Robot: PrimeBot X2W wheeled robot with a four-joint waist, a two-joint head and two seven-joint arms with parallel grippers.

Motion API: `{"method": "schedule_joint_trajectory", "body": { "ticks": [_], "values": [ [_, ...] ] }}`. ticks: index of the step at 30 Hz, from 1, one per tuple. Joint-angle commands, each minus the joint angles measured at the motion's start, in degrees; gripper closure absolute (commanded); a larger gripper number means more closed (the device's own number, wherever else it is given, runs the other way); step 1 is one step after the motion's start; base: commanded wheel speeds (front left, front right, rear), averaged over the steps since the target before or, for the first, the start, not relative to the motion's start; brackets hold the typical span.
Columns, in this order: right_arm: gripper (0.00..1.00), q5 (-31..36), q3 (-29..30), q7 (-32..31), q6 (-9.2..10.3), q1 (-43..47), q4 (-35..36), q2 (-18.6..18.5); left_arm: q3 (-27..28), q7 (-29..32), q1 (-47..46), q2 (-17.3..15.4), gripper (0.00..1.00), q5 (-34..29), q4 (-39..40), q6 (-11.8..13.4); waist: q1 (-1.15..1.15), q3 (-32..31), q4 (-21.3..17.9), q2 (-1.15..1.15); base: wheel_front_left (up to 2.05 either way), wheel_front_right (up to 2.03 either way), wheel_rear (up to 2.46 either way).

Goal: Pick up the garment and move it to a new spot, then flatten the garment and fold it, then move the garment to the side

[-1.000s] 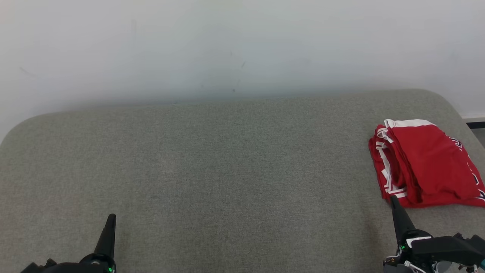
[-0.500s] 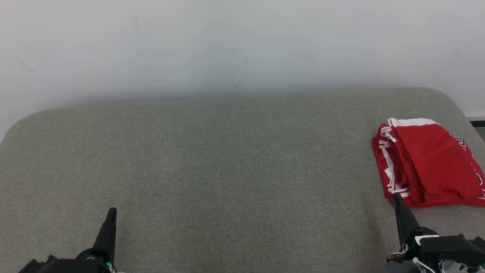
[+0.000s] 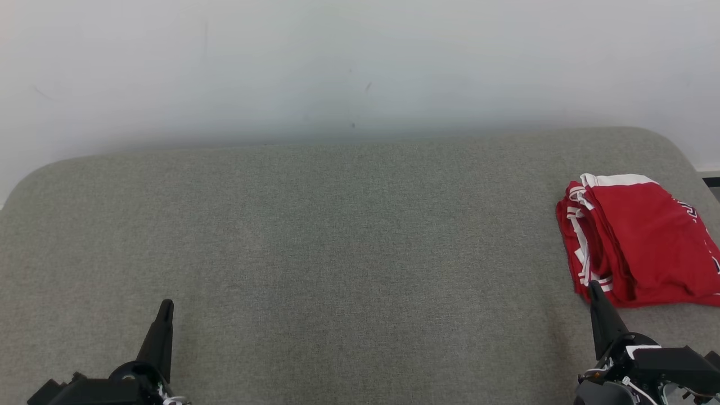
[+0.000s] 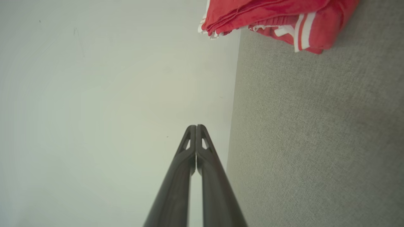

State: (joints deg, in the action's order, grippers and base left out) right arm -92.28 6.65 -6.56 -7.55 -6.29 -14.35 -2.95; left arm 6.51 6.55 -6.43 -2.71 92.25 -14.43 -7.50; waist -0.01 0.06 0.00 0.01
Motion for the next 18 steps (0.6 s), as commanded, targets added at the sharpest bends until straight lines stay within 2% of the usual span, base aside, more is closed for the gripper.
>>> {"method": "schedule_joint_trajectory", "body": {
  "ticks": [1,18],
  "values": [
    [1.0,-0.11,0.13,-0.17,0.12,-0.39,0.19,0.14,0.18,0.26,-0.33,-0.32,1.0,0.21,0.19,-0.04,0.01,0.0,0.0,-0.01,0.0,0.0,0.0],
    [1.0,-0.11,0.11,-0.17,0.12,-0.34,0.17,0.13,0.17,0.26,-0.32,-0.32,1.0,0.21,0.19,-0.04,0.01,0.0,0.0,-0.01,0.0,0.0,0.0]
  ]
}}
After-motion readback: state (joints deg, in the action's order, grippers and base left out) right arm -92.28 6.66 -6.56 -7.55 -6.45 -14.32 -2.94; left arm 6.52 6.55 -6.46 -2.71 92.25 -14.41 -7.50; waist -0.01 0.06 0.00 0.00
